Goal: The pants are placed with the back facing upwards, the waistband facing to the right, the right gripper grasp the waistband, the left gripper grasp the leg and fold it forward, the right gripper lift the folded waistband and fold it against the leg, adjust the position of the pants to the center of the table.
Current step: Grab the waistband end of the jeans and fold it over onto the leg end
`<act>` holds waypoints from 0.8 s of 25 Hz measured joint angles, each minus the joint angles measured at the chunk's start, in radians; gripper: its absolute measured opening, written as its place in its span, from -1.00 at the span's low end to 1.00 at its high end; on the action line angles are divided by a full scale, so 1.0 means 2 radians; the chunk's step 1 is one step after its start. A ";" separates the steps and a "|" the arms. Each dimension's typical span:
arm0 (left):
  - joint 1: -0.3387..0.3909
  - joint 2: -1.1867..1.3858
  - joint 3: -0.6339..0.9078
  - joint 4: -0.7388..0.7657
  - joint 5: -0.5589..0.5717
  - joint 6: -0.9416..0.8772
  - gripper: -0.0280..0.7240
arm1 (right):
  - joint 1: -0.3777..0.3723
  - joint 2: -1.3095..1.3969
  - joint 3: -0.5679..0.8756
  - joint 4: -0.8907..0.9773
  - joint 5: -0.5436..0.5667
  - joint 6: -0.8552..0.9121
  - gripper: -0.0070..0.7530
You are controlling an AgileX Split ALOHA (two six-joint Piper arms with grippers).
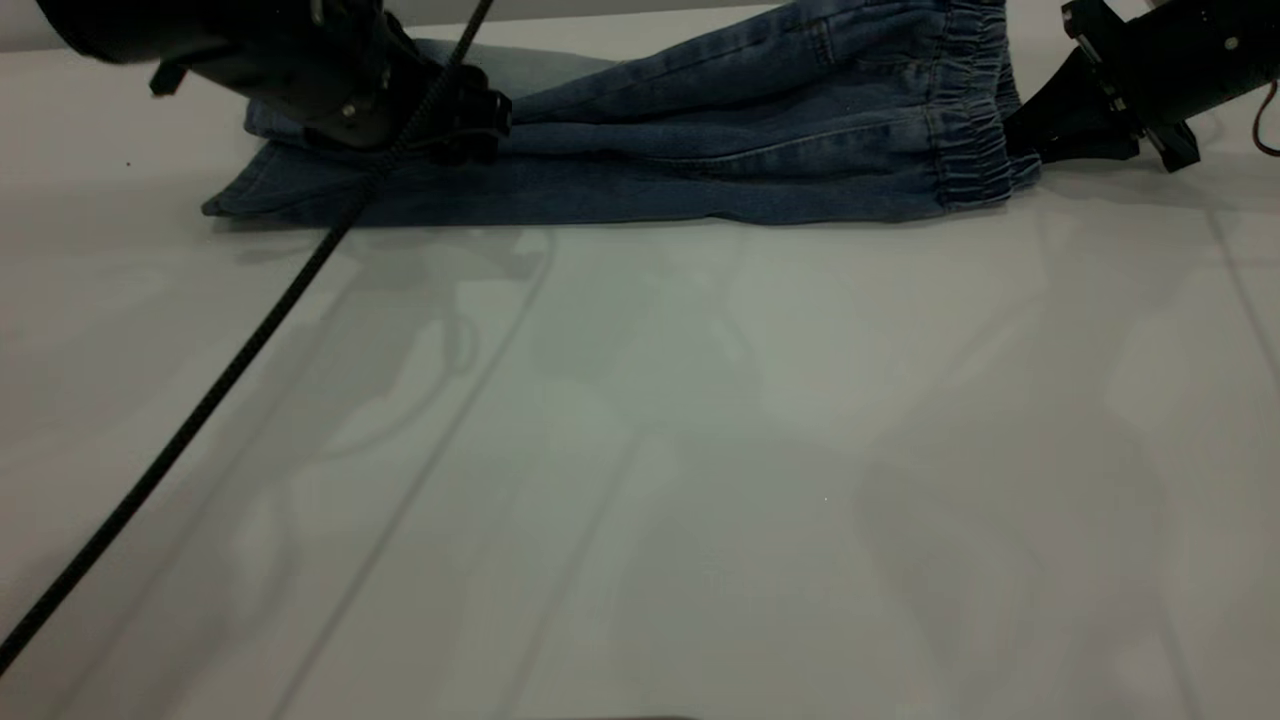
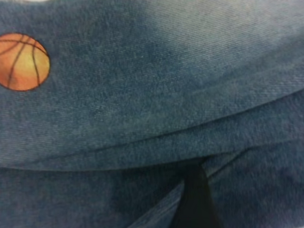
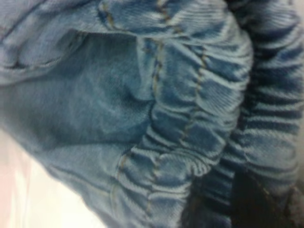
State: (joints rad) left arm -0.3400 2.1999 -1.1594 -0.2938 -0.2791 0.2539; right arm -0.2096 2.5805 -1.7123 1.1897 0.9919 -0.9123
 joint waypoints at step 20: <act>-0.066 0.068 -0.156 0.001 0.208 0.004 0.41 | 0.022 -0.011 -0.167 -0.027 0.096 0.081 -0.88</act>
State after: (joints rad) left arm -0.4728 2.3359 -1.4717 -0.2915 0.1368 0.2627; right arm -0.1664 2.5589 -2.0457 1.1351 1.1834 -0.7508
